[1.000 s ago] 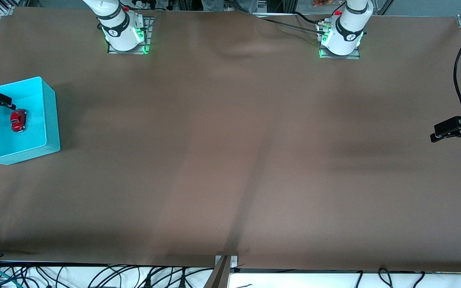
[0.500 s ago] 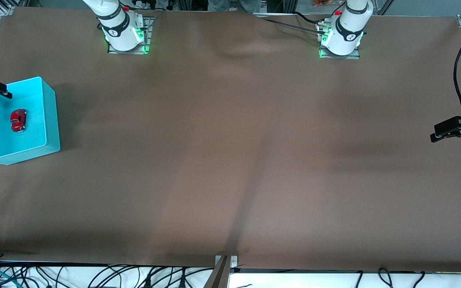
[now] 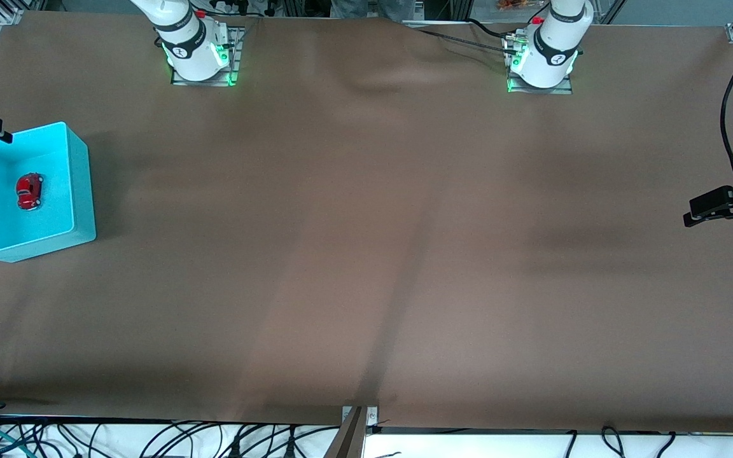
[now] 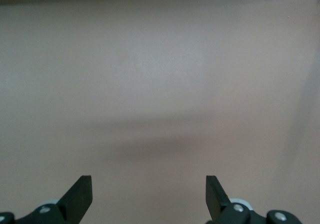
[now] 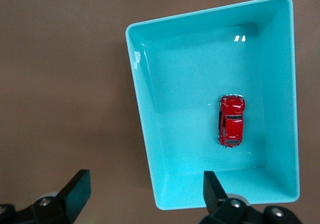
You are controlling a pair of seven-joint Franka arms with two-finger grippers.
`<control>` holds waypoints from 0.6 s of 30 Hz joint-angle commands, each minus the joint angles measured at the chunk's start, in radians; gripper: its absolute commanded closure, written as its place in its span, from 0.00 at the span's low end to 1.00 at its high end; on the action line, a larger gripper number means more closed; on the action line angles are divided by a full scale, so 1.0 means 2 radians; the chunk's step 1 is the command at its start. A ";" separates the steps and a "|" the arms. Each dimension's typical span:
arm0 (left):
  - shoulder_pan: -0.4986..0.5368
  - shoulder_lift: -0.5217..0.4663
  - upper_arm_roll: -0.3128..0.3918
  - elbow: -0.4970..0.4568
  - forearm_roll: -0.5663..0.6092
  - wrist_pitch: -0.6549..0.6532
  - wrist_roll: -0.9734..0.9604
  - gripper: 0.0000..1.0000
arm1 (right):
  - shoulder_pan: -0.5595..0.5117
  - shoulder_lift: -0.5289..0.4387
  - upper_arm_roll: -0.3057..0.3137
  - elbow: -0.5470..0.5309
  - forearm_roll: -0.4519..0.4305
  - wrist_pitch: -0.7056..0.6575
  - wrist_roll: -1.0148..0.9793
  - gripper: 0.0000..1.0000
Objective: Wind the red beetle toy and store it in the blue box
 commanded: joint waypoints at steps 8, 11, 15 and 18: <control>0.000 0.003 0.001 0.007 0.008 -0.004 0.011 0.00 | 0.024 -0.015 0.038 0.079 -0.011 -0.120 0.107 0.00; 0.001 0.003 0.001 0.007 0.008 -0.004 0.011 0.00 | 0.024 -0.015 0.061 0.090 -0.011 -0.134 0.138 0.00; 0.001 0.003 0.001 0.007 0.007 -0.004 0.011 0.00 | 0.024 -0.014 0.085 0.105 -0.011 -0.150 0.174 0.00; 0.000 0.003 0.001 0.007 0.008 -0.004 0.011 0.00 | 0.024 -0.013 0.107 0.117 -0.011 -0.167 0.204 0.00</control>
